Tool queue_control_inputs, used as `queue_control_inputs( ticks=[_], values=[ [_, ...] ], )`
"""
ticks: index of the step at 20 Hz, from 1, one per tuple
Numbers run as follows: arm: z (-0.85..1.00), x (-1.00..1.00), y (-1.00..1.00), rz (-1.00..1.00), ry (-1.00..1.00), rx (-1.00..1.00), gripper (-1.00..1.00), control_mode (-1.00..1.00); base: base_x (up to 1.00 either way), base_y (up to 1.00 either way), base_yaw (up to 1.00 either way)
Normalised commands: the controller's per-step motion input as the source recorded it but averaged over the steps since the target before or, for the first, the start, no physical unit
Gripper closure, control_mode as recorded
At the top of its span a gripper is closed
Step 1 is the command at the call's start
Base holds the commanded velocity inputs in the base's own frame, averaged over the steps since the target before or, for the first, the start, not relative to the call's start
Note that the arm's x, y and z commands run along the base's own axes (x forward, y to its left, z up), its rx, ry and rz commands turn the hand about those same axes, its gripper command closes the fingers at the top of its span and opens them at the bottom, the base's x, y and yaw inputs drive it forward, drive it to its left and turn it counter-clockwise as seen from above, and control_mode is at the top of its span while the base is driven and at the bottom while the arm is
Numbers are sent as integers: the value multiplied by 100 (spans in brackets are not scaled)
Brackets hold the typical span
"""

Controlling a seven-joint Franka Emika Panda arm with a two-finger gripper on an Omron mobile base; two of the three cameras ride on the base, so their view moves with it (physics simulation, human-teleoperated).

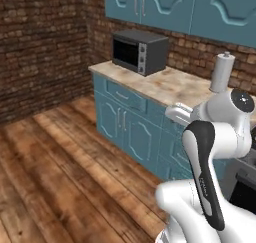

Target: Move the pot and pan from the stove into the sink.

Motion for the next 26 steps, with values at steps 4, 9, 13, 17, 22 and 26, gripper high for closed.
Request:
queue_control_inputs(
  ticks=[4, 9, 13, 17, 22, 26],
  values=[
    [0, 0, 0, 0, 0, 0, -100, 100, 1, -10, -39],
    [0, 0, 0, 0, 0, 0, -100, 100, 1, -9, -39],
    [0, 0, 0, 0, 0, 0, -100, 100, 3, -7, -39],
    [0, 0, 0, 0, 0, 0, -100, 100, 3, -8, -39],
    [0, 0, 0, 0, 0, 0, -100, 100, 3, -7, -40],
    [0, 0, 0, 0, 0, 0, -100, 100, 5, -5, -41]
  ],
)
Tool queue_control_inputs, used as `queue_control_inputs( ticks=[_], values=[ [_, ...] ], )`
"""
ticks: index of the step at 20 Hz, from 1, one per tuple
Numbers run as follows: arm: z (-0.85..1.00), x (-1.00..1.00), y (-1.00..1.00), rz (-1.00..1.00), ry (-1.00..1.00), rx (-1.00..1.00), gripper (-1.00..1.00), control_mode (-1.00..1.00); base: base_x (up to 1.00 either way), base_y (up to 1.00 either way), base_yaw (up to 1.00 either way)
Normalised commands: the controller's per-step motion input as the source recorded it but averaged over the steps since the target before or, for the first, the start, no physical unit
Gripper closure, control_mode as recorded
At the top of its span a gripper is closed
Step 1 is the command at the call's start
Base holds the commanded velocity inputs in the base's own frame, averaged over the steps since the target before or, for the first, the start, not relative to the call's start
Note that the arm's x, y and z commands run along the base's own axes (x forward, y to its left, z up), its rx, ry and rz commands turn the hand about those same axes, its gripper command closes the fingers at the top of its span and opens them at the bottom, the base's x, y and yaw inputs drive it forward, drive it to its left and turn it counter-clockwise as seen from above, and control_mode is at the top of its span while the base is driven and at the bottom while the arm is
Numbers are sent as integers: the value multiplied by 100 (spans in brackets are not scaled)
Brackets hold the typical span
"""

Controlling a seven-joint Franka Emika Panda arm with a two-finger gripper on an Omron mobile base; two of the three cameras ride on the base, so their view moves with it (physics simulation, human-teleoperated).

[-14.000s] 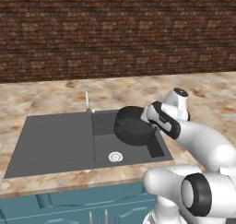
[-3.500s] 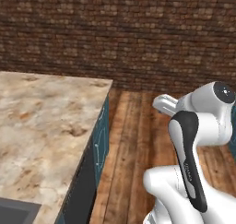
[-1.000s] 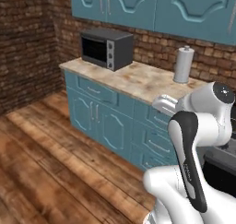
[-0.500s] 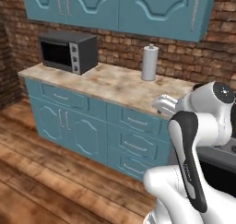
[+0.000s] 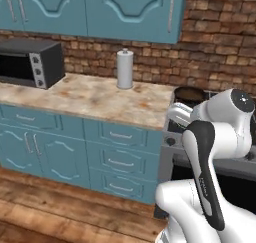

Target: Move the pot and pan from the stove into the sink.

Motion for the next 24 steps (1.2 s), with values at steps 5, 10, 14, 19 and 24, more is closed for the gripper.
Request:
queue_control_inputs(
  ticks=[5, 10, 14, 19, 24],
  values=[
    [0, 0, 0, 0, 0, 0, -100, 100, 6, -4, -42],
    [0, 0, 0, 0, 0, 0, -100, 100, 5, -4, -41],
    [0, 0, 0, 0, 0, 0, -100, 100, 3, -6, -40],
    [0, 0, 0, 0, 0, 0, -100, 100, -1, -6, -31],
    [0, 0, 0, 0, 0, 0, -100, 100, 0, 0, -2]
  ],
)
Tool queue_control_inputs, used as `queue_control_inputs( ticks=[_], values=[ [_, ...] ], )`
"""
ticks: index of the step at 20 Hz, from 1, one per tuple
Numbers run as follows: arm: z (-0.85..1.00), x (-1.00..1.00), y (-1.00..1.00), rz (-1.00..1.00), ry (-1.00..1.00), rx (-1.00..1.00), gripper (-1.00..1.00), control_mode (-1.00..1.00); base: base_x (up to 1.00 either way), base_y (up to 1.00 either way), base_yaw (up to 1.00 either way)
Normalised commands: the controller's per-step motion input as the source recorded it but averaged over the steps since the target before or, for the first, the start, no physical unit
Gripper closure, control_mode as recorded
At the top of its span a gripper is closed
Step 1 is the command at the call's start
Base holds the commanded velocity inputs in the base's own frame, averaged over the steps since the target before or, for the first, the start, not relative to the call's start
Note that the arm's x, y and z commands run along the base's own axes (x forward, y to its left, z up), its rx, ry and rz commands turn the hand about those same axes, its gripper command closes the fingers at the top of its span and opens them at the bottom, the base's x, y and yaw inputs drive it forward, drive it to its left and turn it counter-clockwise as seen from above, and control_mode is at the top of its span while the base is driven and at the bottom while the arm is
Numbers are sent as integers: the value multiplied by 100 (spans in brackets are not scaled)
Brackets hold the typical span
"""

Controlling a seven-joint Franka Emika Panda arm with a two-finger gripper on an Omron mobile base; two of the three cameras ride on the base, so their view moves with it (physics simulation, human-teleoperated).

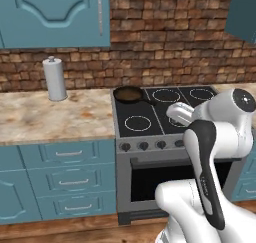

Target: Move the pot and pan from the stove into the sink.

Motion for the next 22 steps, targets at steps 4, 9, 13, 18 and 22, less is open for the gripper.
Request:
queue_control_inputs(
  ticks=[4, 9, 13, 18, 22],
  values=[
    [0, 0, 0, 0, 0, 0, -100, 100, 0, 38, -2],
    [0, 0, 0, 0, 0, 0, -100, 100, 0, 25, 0],
    [0, 0, 0, 0, 0, 0, -100, 100, 15, 0, 0],
    [0, 0, 0, 0, 0, 0, -100, 100, 51, 1, -1],
    [0, 0, 0, 0, 0, 0, -100, 100, 59, 0, -3]
  ],
)
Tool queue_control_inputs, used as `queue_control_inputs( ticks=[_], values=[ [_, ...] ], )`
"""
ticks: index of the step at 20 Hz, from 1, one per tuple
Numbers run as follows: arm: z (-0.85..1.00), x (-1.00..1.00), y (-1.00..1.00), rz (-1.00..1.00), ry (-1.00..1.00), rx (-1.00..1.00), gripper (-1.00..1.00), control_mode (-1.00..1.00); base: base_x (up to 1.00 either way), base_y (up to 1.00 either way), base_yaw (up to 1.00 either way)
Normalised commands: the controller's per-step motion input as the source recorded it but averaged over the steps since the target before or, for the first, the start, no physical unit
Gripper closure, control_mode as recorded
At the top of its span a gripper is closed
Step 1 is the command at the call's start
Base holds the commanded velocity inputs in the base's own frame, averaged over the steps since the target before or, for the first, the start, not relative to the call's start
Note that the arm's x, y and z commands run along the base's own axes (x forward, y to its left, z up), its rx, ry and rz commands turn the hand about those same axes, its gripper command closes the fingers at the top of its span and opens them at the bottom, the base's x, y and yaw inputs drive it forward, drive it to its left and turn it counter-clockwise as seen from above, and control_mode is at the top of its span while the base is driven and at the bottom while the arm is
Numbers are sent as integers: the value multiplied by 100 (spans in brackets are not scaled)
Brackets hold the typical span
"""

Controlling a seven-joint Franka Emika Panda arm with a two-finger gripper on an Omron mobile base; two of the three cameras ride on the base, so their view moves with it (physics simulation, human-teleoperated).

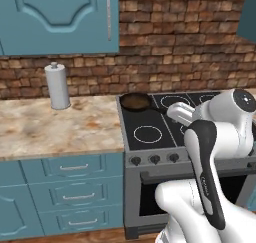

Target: Move the pot and pan from the stove into the sink.

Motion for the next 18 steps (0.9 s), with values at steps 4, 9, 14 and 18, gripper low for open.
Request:
queue_control_inputs(
  ticks=[4, 9, 14, 18],
  values=[
    [0, 0, 0, 0, 0, 0, -100, 100, 56, 0, -4],
    [0, 0, 0, 0, 0, 0, -100, 100, 48, 1, -3],
    [0, 0, 0, 0, 0, 0, -100, 100, 36, 1, -4],
    [0, 0, 0, 0, 0, 0, -100, 100, 41, 0, -5]
  ],
)
